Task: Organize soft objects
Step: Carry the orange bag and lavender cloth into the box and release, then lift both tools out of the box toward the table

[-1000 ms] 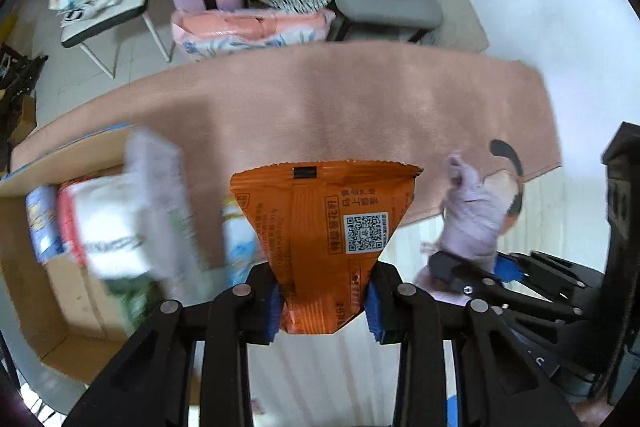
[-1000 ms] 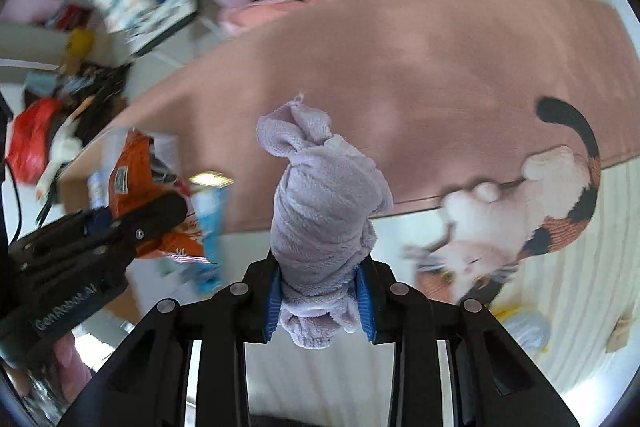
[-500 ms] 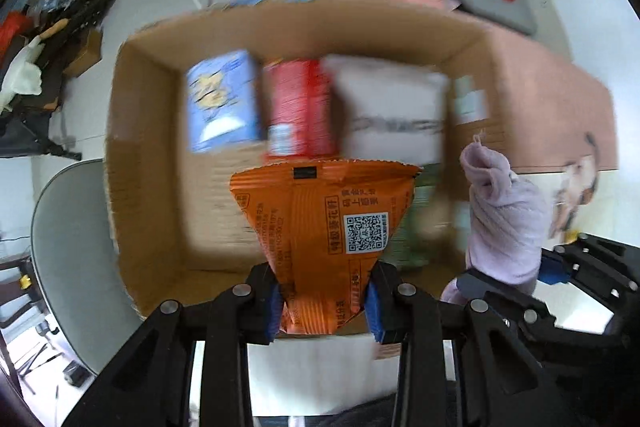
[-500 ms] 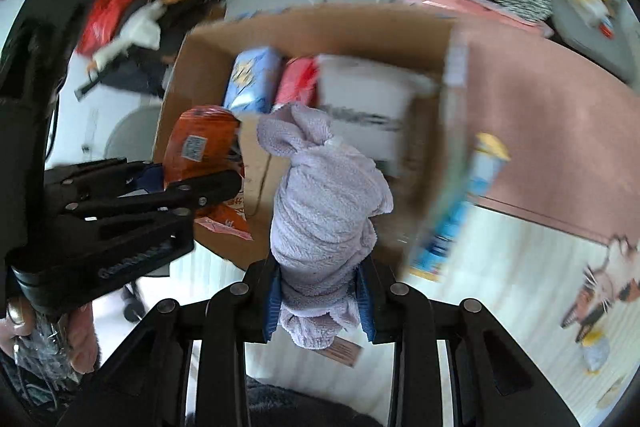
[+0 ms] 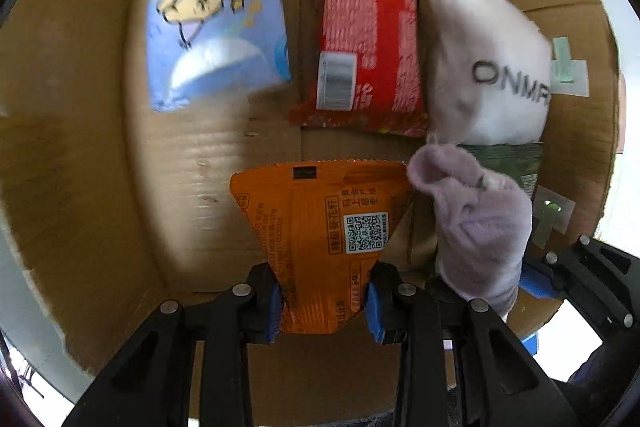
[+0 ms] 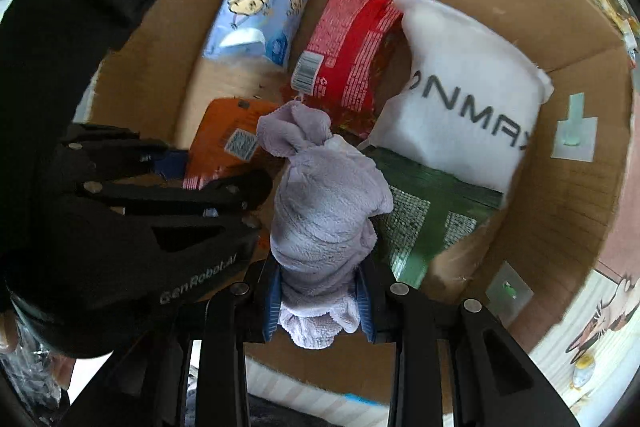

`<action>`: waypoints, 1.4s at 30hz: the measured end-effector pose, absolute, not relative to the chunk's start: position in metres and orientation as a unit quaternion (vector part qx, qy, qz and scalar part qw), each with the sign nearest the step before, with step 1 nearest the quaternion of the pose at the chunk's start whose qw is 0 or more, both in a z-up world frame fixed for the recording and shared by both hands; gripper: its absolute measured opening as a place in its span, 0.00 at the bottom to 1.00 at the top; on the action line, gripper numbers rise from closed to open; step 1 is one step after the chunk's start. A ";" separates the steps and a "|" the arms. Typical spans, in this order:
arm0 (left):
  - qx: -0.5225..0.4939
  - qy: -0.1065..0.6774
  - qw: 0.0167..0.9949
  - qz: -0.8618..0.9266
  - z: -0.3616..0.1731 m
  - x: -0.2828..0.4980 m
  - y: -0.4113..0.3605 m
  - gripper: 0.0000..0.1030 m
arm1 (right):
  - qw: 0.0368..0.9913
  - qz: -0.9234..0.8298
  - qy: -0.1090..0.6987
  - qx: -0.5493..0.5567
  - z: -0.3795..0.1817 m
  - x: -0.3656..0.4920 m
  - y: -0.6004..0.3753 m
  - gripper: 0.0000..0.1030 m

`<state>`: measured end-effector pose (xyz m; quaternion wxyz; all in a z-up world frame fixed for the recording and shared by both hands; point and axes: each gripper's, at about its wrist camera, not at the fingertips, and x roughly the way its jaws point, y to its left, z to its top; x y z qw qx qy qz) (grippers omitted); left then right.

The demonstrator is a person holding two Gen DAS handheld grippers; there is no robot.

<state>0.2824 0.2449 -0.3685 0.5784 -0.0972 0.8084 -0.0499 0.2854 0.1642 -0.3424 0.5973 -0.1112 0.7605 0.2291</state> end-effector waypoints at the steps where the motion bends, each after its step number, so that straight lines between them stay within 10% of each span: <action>1: -0.097 0.811 0.575 -0.049 -0.373 0.281 0.247 0.29 | 0.595 0.225 0.763 -0.113 -0.346 0.286 0.164 0.33; 6: -0.116 0.815 0.565 -0.048 -0.376 0.275 0.253 0.34 | 0.594 0.210 0.769 -0.104 -0.351 0.289 0.157 0.45; 10: -0.128 0.799 0.586 -0.039 -0.358 0.272 0.262 0.68 | 0.602 0.209 0.766 -0.089 -0.337 0.293 0.149 0.69; 32: -0.097 0.681 0.725 0.024 -0.207 0.206 0.248 0.69 | 0.711 0.148 0.684 -0.067 -0.214 0.236 0.083 0.71; 36: -0.088 0.659 0.745 0.048 -0.194 0.196 0.244 0.96 | 0.729 0.144 0.666 -0.062 -0.197 0.222 0.072 0.91; 42: -0.089 0.637 0.763 0.073 -0.174 0.184 0.240 0.98 | 0.750 0.138 0.644 -0.057 -0.177 0.205 0.054 1.00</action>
